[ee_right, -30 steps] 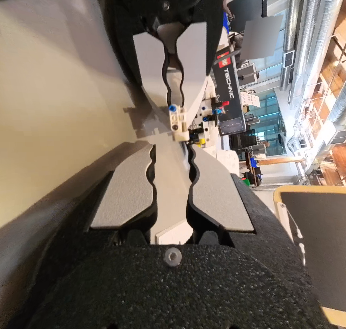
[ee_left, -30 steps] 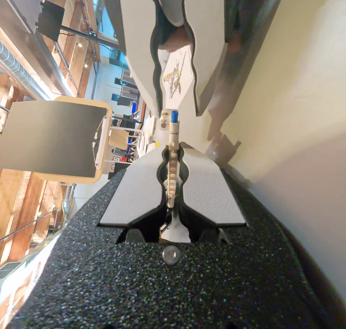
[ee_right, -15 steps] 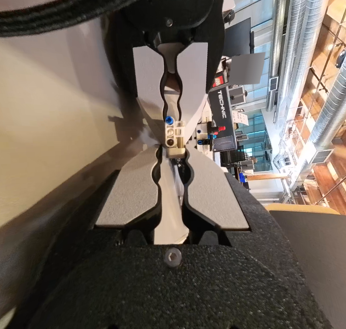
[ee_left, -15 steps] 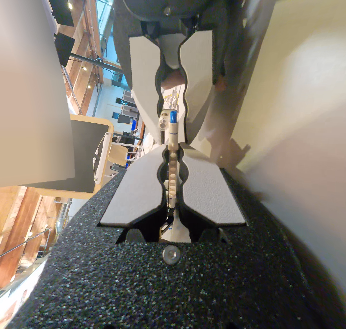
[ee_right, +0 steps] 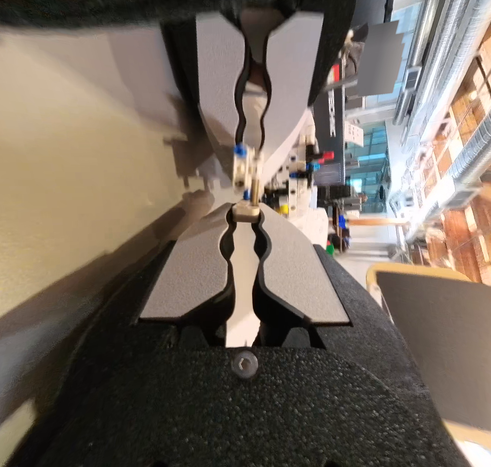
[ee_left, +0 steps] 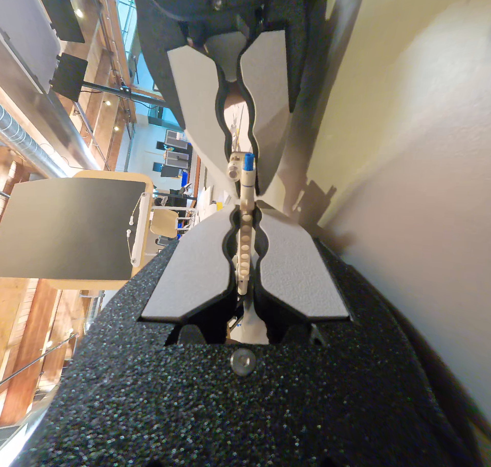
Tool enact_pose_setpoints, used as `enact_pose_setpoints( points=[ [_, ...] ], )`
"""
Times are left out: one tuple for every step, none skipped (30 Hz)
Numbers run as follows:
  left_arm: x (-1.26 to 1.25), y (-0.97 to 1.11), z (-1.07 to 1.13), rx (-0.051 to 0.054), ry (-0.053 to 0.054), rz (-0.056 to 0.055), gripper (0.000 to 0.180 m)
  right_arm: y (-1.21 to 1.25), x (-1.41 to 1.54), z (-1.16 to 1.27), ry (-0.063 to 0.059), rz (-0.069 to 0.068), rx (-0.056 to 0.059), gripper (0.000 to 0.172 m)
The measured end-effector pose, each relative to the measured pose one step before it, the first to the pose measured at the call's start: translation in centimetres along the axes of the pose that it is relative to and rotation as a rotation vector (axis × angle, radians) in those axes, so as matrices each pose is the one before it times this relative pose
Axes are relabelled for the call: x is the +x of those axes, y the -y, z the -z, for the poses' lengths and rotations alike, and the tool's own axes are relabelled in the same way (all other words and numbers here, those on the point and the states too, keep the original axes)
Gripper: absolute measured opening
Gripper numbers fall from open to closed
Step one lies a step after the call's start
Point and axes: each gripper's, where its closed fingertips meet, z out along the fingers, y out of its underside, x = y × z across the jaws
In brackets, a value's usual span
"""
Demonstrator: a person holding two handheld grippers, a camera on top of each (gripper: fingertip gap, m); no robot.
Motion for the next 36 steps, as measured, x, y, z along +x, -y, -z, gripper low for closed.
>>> enact_pose_setpoints(
  points=[
    [-0.08, -0.485, 0.2, -0.0189, 0.0035, 0.0002, 0.011, -0.975, 0.243, 0.133, -0.0166, 0.0003, -0.0411, 0.012],
    [-0.22, -0.872, 0.298, -0.0236, 0.0112, 0.004, 0.01, -1.184, 0.116, 0.26, -0.0055, -0.0118, -0.0301, 0.012],
    [-0.193, -0.598, 0.227, -0.0142, 0.0052, 0.0162, 0.01, -0.765, 0.086, 0.388, 0.0012, -0.0203, -0.0001, 0.012],
    [-0.113, -0.069, -0.083, -0.0069, 0.005, 0.0071, 0.01, -0.257, 0.16, 0.318, -0.0048, -0.0111, 0.0111, 0.012],
    [0.121, 0.168, -0.236, -0.0005, -0.0012, -0.0139, 0.01, -0.056, 0.025, 0.047, -0.0013, 0.0012, -0.0004, 0.012],
    [-0.005, 0.105, -0.18, -0.0006, 0.0008, -0.0026, 0.01, 0.072, -0.098, -0.116, 0.0033, 0.0069, -0.0028, 0.012],
    [-0.05, -0.078, -0.054, -0.0019, 0.0, 0.0092, 0.01, 0.152, -0.091, -0.066, 0.005, 0.003, 0.0056, 0.012],
    [-0.04, -0.1, 0.02, -0.0004, -0.0016, 0.0145, 0.011, 0.01, -0.047, -0.044, 0.0057, -0.0066, 0.0048, 0.012],
    [-0.014, -0.071, -0.008, 0.0004, -0.0035, 0.0118, 0.011, -0.193, 0.088, -0.06, 0.0018, -0.0154, -0.0045, 0.012],
    [0.05, -0.077, -0.046, -0.0019, -0.0075, 0.0084, 0.011, -0.256, 0.187, -0.042, -0.0021, -0.02, -0.0075, 0.012],
    [-0.011, -0.073, -0.045, -0.002, -0.008, 0.0126, 0.012, -0.171, 0.103, 0.005, 0.0021, -0.0177, -0.0018, 0.012],
    [0.009, -0.041, 0.0, -0.0001, -0.011, 0.0061, 0.012, -0.091, -0.014, 0.01, 0.0048, -0.0085, 0.0005, 0.012],
    [0.089, -0.014, -0.002, 0.0004, -0.0145, -0.0052, 0.013, -0.069, -0.06, -0.003, 0.0011, 0.0037, -0.004, 0.012],
    [0.088, -0.05, -0.034, -0.0013, -0.0166, -0.0036, 0.014, -0.001, -0.072, -0.015, 0.0002, 0.0094, -0.0033, 0.012],
    [-0.026, -0.132, -0.023, -0.0074, -0.013, 0.0088, 0.014, 0.043, -0.087, -0.03, 0.0021, 0.0065, -0.0013, 0.012],
    [-0.008, -0.141, -0.009, -0.0085, -0.0156, 0.0081, 0.015, -0.003, -0.023, -0.023, 0.0002, 0.0043, -0.0025, 0.012],
    [0.243, -0.198, -0.008, -0.0106, -0.0306, -0.0029, 0.016, -0.019, -0.001, -0.025, -0.0008, 0.0028, -0.0017, 0.012],
    [0.131, -0.132, 0.064, -0.0065, -0.0177, -0.0075, 0.018, -0.024, -0.015, -0.014, 0.0011, -0.0004, -0.0007, 0.012],
    [-0.014, -0.025, 0.123, 0.0012, -0.0061, -0.0087, 0.022, -0.041, 0.021, 0.006, -0.0001, -0.0018, -0.0012, 0.012],
    [0.16, -0.02, 0.146, 0.001, -0.0194, -0.0055, 0.025, -0.028, 0.044, 0.008, -0.0021, 0.0002, -0.0015, 0.012],
    [0.292, -0.064, 0.138, -0.0029, -0.0327, 0.005, 0.029, -0.028, -0.007, 0.009, -0.0006, 0.0022, -0.0016, 0.012],
    [0.264, -0.154, 0.114, -0.0089, -0.0344, 0.0147, 0.033, -0.003, -0.017, 0.011, -0.0002, 0.0027, -0.0013, 0.012],
    [0.149, -0.129, 0.185, -0.0109, -0.0282, 0.0084, 0.035, 0.03, 0.02, 0.026, -0.0011, 0.0003, 0.0008, 0.012],
    [0.113, -0.164, 0.159, -0.0148, -0.0277, 0.008, 0.037, 0.04, 0.028, 0.037, 0.0007, -0.0057, 0.003, 0.012],
    [0.042, -0.125, 0.137, -0.0141, -0.0301, 0.0255, 0.039, 0.027, 0.03, 0.035, 0.0028, -0.0121, 0.0045, 0.012],
    [0.036, -0.128, 0.139, -0.0167, -0.0357, 0.0401, 0.042, 0.007, 0.07, 0.041, 0.003, -0.0166, 0.0046, 0.012],
    [-0.047, -0.119, 0.176, -0.0166, -0.0308, 0.0383, 0.047, -0.017, 0.082, 0.044, 0.0046, -0.0217, 0.0051, 0.012],
    [-0.062, -0.024, 0.188, -0.0104, -0.0274, 0.0367, 0.055, 0.01, 0.048, 0.056, 0.0093, -0.0292, 0.0082, 0.012],
    [0.024, -0.044, 0.214, -0.0127, -0.0317, 0.0385, 0.061, 0.028, 0.078, 0.082, 0.0084, -0.0325, 0.0101, 0.012],
    [0.228, 0.002, 0.237, -0.0107, -0.0403, 0.0368, 0.067, 0.002, 0.151, 0.091, 0.0032, -0.0281, 0.0074, 0.012],
    [0.382, -0.042, 0.236, -0.0106, -0.045, 0.0334, 0.072, -0.021, 0.14, 0.066, 0.0001, -0.0184, 0.0029, 0.012],
    [0.23, -0.189, 0.235, -0.0165, -0.0292, 0.0277, 0.076, -0.047, 0.072, 0.057, -0.0021, -0.0051, -0.0013, 0.012],
    [0.054, -0.509, 0.286, -0.0344, -0.0127, 0.0125, 0.078, -0.022, 0.018, 0.041, -0.005, 0.0067, -0.0036, 0.012],
    [0.021, -0.684, 0.436, -0.0422, -0.0054, -0.0039, 0.078, 0.032, -0.01, 0.061, -0.0058, 0.0115, -0.0032, 0.012],
    [-0.279, -0.42, 0.612, -0.0226, 0.0177, -0.0007, 0.077, 0.067, -0.015, 0.084, -0.0065, 0.0116, -0.0033, 0.012],
    [-0.885, 0.17, 0.727, 0.0151, 0.0523, 0.0314, 0.074, 0.099, 0.022, 0.078, -0.0099, 0.0121, -0.0038, 0.012]
  ],
)
